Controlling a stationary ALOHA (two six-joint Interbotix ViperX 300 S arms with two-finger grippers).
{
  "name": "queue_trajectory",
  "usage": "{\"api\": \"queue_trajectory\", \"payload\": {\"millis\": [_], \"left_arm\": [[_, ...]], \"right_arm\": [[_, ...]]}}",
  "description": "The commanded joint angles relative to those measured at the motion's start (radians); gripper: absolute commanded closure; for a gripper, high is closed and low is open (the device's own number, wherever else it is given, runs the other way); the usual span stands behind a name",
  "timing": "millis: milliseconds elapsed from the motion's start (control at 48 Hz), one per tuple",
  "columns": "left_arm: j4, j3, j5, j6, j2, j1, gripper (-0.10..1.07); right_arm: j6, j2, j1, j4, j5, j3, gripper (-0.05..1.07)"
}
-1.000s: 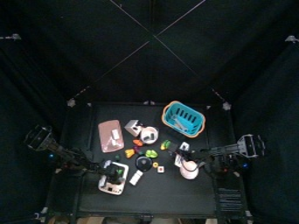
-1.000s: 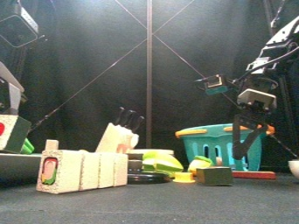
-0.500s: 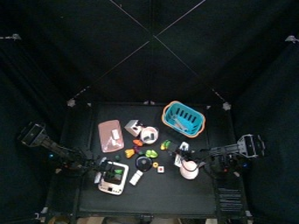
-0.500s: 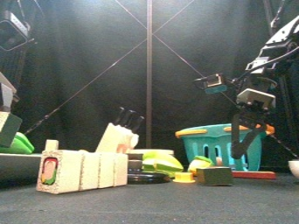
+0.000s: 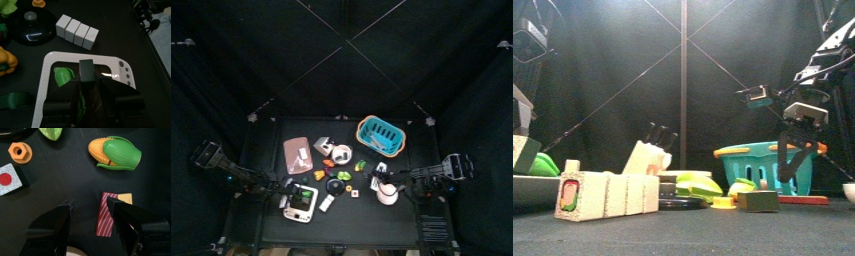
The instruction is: Place sushi piece on stove
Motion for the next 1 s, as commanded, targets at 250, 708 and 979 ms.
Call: {"api": "queue_trajectory", "payload": {"millis": [250, 708, 979], "left_arm": [[0.005, -0.015, -0.003, 0.002, 0.002, 0.006, 0.18], [0.014, -0.026, -0.005, 0.003, 0.0, 0.006, 0.18], [0.023, -0.032, -0.034, 0.003, -0.014, 0.006, 0.18]], "right_arm": [[-0.002, -0.006, -0.003, -0.002, -0.003, -0.02, 0.15], [-0.003, -0.006, -0.002, 0.003, -0.003, -0.034, 0.15], [-0.008, -0.018, 0.063, -0.008, -0.003, -0.081, 0.15]]}}
